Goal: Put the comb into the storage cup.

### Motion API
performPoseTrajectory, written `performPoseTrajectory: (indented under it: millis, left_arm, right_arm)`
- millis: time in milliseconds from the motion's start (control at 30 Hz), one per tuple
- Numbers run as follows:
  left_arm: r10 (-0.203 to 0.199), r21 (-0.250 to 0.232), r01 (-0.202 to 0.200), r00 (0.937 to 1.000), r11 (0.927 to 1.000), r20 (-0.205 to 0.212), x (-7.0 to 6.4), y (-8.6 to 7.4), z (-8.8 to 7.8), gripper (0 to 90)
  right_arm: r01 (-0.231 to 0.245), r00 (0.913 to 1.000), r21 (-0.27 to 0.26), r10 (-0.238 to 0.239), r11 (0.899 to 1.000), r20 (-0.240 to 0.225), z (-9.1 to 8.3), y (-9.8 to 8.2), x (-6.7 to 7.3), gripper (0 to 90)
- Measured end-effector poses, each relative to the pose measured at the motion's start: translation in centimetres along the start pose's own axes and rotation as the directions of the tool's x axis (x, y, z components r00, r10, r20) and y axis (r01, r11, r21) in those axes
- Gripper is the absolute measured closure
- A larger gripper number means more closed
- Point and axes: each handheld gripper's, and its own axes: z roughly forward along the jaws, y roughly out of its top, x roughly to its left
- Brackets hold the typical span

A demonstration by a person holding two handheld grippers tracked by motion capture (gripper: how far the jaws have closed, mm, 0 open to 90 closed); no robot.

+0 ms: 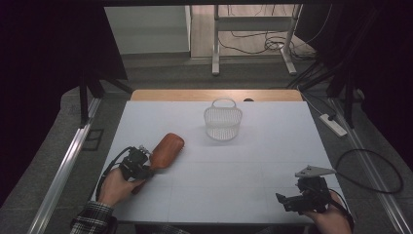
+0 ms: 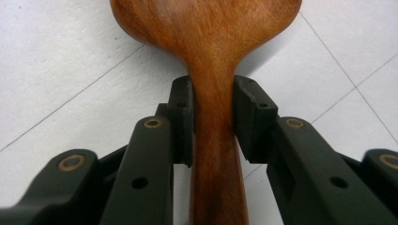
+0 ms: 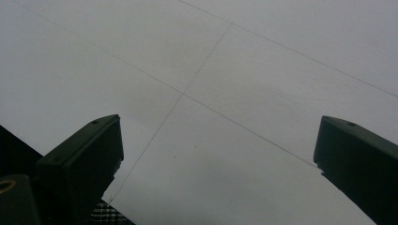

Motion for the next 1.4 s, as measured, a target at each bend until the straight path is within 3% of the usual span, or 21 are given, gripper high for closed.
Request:
performPoseTrajectory:
  millis: [333,767,1167,1400]
  left_arm:
    - [-0.017,-0.012,0.017,0.9999,0.9998,0.0,0.2,0.1,-0.3,72.1]
    - [0.008,-0.038,-0.009,0.9998,0.9993,-0.018,0.2,0.0,-0.8,72.8]
    - [0.0,-0.057,0.0,1.0,0.9983,0.001,0.3,-0.1,-1.0,72.9]
    - [-0.001,-0.095,0.002,0.9998,0.9955,0.018,0.3,-0.2,-1.5,72.8]
  right_arm:
    - [-0.002,1.0,0.001,0.002,1.0,0.001,0.0,0.0,0.0,2.1]
    - [0.0,1.0,-0.003,0.0,1.0,0.002,0.0,0.0,0.0,2.1]
    - [0.001,1.0,-0.004,-0.001,1.0,0.003,-0.1,0.0,0.0,2.1]
    - [-0.002,1.0,-0.005,0.002,1.0,0.003,-0.1,0.0,0.0,2.1]
